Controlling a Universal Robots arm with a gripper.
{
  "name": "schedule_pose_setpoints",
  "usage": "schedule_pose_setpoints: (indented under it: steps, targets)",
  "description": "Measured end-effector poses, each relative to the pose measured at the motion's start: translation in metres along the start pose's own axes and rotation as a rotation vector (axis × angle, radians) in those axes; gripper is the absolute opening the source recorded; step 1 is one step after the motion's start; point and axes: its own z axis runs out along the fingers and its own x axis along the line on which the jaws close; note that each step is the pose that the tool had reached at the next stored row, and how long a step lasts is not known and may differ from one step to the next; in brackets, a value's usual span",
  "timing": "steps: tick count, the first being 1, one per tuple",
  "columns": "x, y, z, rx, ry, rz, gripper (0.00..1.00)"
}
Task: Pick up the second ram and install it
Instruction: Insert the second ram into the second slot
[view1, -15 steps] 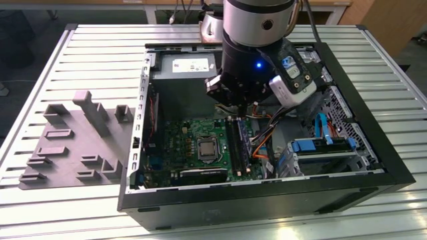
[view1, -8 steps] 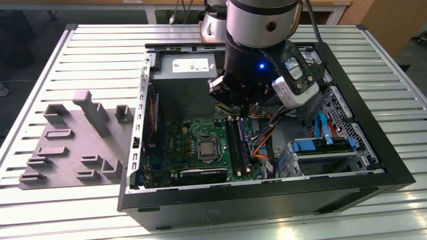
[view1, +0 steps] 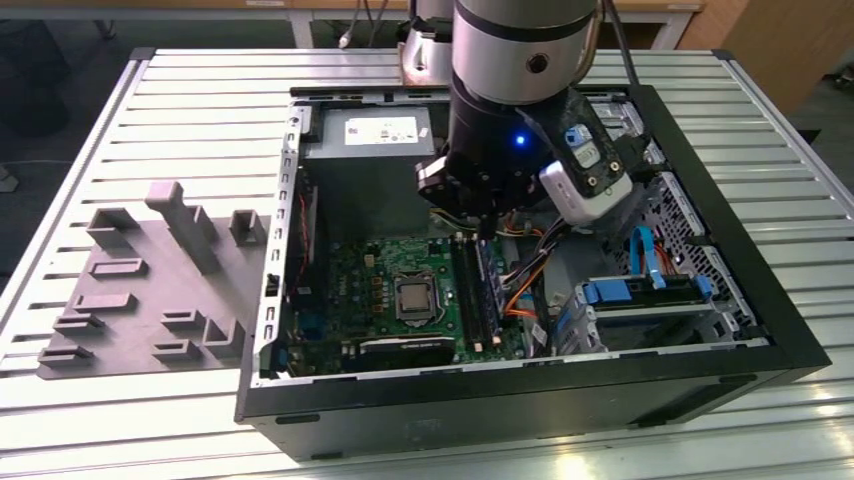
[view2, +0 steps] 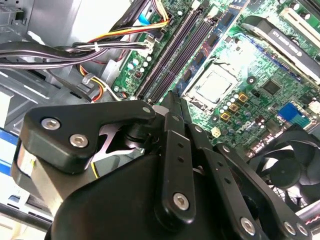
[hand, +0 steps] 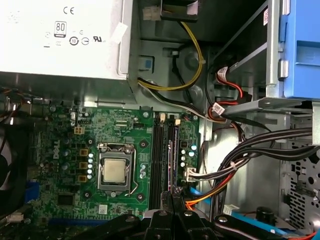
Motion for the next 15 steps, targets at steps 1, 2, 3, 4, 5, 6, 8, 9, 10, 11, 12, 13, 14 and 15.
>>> schedule_pose_setpoints:
  steps: [1, 2, 3, 4, 5, 6, 8, 9, 10, 11, 12, 13, 14, 15]
  targets:
    - [0.0001, 0.0001, 0.0004, 0.0004, -0.0002, 0.006, 0.11]
    - [0.0002, 0.0002, 0.0009, 0.0008, -0.0005, 0.011, 0.11]
    - [0.0003, 0.0004, 0.0013, 0.0009, -0.0008, 0.016, 0.11]
    - [0.0004, 0.0007, 0.0016, 0.0011, -0.0009, 0.019, 0.11]
    - [0.0004, 0.0009, 0.0019, 0.0012, -0.001, 0.021, 0.11]
    - [0.0004, 0.0011, 0.0022, 0.0013, -0.0011, 0.022, 0.11]
    - [0.0004, 0.0011, 0.0027, 0.0016, -0.0011, 0.024, 0.11]
    - [0.0005, 0.0011, 0.0033, 0.0015, -0.0012, 0.024, 0.11]
    - [0.0005, 0.0011, 0.0039, 0.0015, -0.0012, 0.025, 0.11]
    - [0.0006, 0.001, 0.0056, 0.0016, -0.0012, 0.026, 0.11]
    - [0.0007, 0.001, 0.0061, 0.0016, -0.0012, 0.026, 0.11]
    - [0.0007, 0.001, 0.0064, 0.0018, -0.0012, 0.026, 0.11]
    - [0.0007, 0.001, 0.0068, 0.0018, -0.0012, 0.027, 0.11]
    - [0.0008, 0.001, 0.0076, 0.0017, -0.0013, 0.027, 0.11]
